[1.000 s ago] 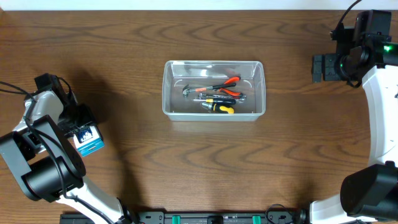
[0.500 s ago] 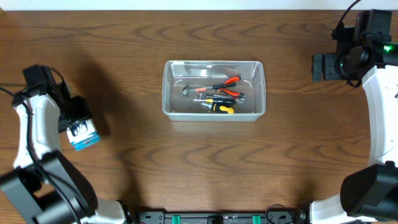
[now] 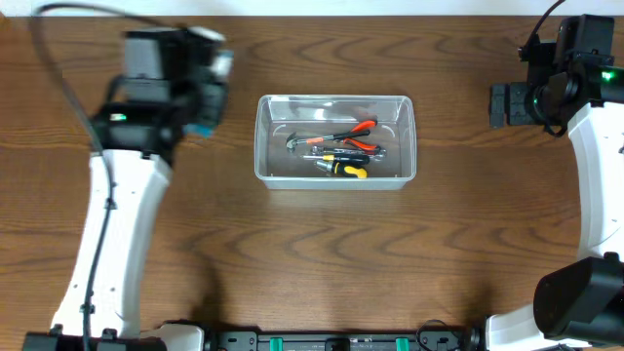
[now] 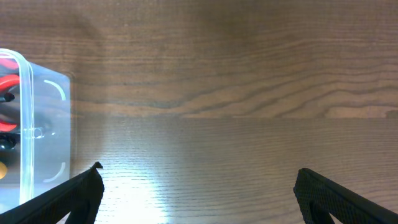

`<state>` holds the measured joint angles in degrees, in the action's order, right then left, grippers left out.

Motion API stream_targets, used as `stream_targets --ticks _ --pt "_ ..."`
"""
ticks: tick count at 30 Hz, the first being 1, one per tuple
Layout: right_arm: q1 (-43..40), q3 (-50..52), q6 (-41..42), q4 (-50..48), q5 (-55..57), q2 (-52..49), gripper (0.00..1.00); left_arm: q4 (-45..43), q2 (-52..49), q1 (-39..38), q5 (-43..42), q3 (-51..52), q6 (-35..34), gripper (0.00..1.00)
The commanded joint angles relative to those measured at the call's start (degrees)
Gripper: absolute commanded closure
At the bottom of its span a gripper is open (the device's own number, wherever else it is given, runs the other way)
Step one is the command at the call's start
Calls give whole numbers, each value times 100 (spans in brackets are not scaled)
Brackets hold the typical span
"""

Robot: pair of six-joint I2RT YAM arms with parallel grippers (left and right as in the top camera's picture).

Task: Pack container
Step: 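Carry the box with the left gripper into the container and release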

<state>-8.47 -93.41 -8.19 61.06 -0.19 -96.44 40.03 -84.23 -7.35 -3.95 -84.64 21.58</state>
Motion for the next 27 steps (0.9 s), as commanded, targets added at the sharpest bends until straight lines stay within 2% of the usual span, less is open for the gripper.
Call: stream_targets --ticks 1,5,10,18,23,26,27 --pt "-46 -13 -66 9 37 -11 1 -280 -116 -787 -17 -81 1287 94" --pt "-46 -13 -68 -2 37 -11 1 -553 -444 -1563 -17 -79 1886 94" --pt "-46 -13 -68 2 37 -11 1 -723 -1126 -2155 -17 -79 1978 94" --pt "-46 -13 -68 9 37 -11 1 -713 -2365 -2291 -15 -79 1976 94" --pt "-46 -13 -70 9 37 -11 1 -518 -2684 -2288 -15 -76 1974 94" --pt "-46 -13 -70 4 39 -11 1 -387 -2712 -2288 -15 -76 1974 88" --pt "-46 -13 -70 2 39 -11 1 -356 -2712 -2288 -15 -76 1976 79"
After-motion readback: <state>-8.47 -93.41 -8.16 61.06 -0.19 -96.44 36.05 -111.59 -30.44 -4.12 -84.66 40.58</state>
